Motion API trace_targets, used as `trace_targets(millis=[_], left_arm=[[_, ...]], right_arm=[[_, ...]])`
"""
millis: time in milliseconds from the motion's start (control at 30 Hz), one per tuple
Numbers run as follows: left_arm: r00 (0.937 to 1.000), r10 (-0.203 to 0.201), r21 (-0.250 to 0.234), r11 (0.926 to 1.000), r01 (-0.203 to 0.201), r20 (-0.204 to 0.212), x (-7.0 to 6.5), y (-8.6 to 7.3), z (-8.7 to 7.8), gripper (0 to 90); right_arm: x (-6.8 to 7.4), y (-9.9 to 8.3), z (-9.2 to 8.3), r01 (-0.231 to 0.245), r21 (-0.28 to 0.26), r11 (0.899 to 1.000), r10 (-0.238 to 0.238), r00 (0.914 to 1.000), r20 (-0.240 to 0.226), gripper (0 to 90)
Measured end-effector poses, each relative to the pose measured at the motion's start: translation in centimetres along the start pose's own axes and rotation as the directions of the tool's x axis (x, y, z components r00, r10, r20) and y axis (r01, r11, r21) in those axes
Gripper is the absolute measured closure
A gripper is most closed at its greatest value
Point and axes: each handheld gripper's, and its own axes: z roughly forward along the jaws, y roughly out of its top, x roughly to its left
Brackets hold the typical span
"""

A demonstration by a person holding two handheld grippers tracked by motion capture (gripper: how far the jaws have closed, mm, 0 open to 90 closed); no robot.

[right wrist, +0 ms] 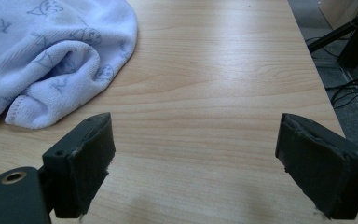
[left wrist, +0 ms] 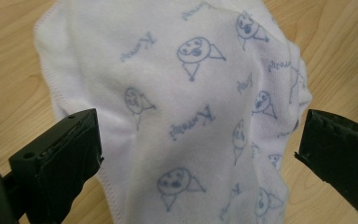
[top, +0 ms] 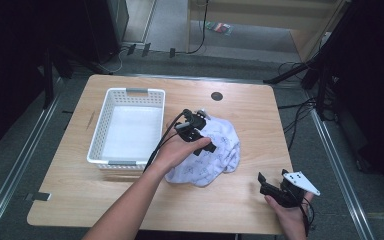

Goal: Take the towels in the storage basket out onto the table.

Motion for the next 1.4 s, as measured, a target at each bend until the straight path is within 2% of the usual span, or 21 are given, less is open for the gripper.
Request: trace_targets(millis=[167, 367, 400, 433, 533, 633, 833, 867, 933, 1100, 1133, 1167, 1200, 1233, 1267, 1300, 1333, 1367, 1400], left_arm=[[0.9999, 0.009, -0.002, 1.0000, -0.009, -0.014, 0.7, -0.3, -1.3, 0.0], [0.9997, -0.017, -0.021, 0.9997, 0.016, -0.019, 2.1, -0.5, -3.1, 0.0], [0.9995, -0.017, -0.027, 0.9995, 0.016, -0.026, 2.7, -0.6, -3.9, 0.0], [0.9995, -0.017, -0.027, 0.9995, 0.016, -0.026, 2.7, -0.6, -3.9, 0.0], [0.9990, -0.031, -0.052, 0.9982, 0.030, -0.031, 3.6, -1.0, -5.6, 0.0], [0.9988, -0.030, -0.055, 0.9981, 0.028, -0.039, 4.1, -1.3, -6.3, 0.0], [0.9944, -0.078, -0.090, 0.9934, 0.072, -0.071, 6.9, -2.8, -8.9, 0.0], [0.9944, -0.078, -0.090, 0.9934, 0.072, -0.071, 6.9, -2.8, -8.9, 0.0], [0.9910, -0.108, -0.114, 0.9885, 0.099, -0.079, 8.3, -3.7, -9.9, 0.0], [0.9846, -0.145, -0.128, 0.9828, 0.133, -0.097, 10.4, -5.4, -11.0, 0.0], [0.9846, -0.145, -0.128, 0.9828, 0.133, -0.097, 10.4, -5.4, -11.0, 0.0], [0.9813, -0.161, -0.138, 0.9796, 0.146, -0.106, 11.1, -5.9, -11.2, 0.0], [0.9763, -0.189, -0.153, 0.9731, 0.172, -0.105, 12.1, -6.7, -11.7, 0.0], [0.9763, -0.189, -0.153, 0.9731, 0.172, -0.105, 12.1, -6.7, -11.7, 0.0], [0.9720, -0.209, -0.164, 0.9679, 0.190, -0.106, 13.0, -7.4, -12.1, 0.0], [0.9720, -0.209, -0.164, 0.9679, 0.190, -0.106, 13.0, -7.4, -12.1, 0.0], [0.9671, -0.226, -0.169, 0.9642, 0.205, -0.117, 13.9, -8.4, -12.5, 0.0], [0.9671, -0.226, -0.169, 0.9642, 0.205, -0.117, 13.9, -8.4, -12.5, 0.0], [0.9626, -0.242, -0.171, 0.9603, 0.220, -0.121, 14.6, -9.1, -12.9, 0.0]], right_arm=[[0.0, 0.0, 0.0, 0.002, 0.001, 1.000, -0.002, 1.0000, 0.000, 11.6], [0.0, 0.0, 0.0, 0.003, 0.002, 1.000, -0.003, 1.0000, 0.001, 11.6], [0.0, 0.0, 0.0, 0.004, 0.002, 1.000, -0.004, 1.0000, 0.003, 11.6], [0.0, 0.0, 0.0, 0.004, 0.002, 1.000, -0.004, 1.0000, 0.003, 11.6], [0.0, 0.0, 0.0, 0.004, 0.003, 1.000, -0.004, 1.0000, 0.004, 11.6], [0.1, 0.0, 0.1, 0.005, 0.004, 1.000, -0.005, 1.0000, 0.005, 11.6], [0.1, 0.0, 0.1, 0.005, 0.005, 1.000, -0.005, 1.0000, 0.005, 11.7], [0.1, 0.0, 0.1, 0.005, 0.005, 1.000, -0.005, 1.0000, 0.005, 11.7], [0.1, 0.0, 0.1, 0.007, 0.010, 1.000, -0.007, 1.0000, 0.007, 11.7], [0.1, 0.0, 0.1, 0.007, 0.011, 1.000, -0.007, 0.9999, 0.012, 11.8], [0.1, 0.1, 0.1, 0.007, 0.012, 1.000, -0.007, 0.9999, 0.012, 11.8], [0.1, 0.1, 0.1, 0.007, 0.012, 1.000, -0.007, 0.9999, 0.012, 11.8], [0.1, 0.0, 0.1, 0.007, 0.012, 1.000, -0.007, 0.9999, 0.013, 11.9], [0.1, 0.0, 0.1, 0.007, 0.012, 1.000, -0.007, 0.9999, 0.013, 11.9], [0.1, 0.1, 0.1, 0.007, 0.014, 1.000, -0.007, 0.9999, 0.015, 11.9], [0.1, 0.1, 0.2, 0.007, 0.015, 1.000, -0.007, 0.9999, 0.016, 11.9], [0.1, 0.1, 0.2, 0.008, 0.015, 1.000, -0.008, 0.9998, 0.017, 11.9], [0.1, 0.1, 0.2, 0.008, 0.015, 1.000, -0.008, 0.9998, 0.017, 11.9], [0.1, 0.1, 0.2, 0.007, 0.016, 1.000, -0.007, 0.9998, 0.018, 11.9]])
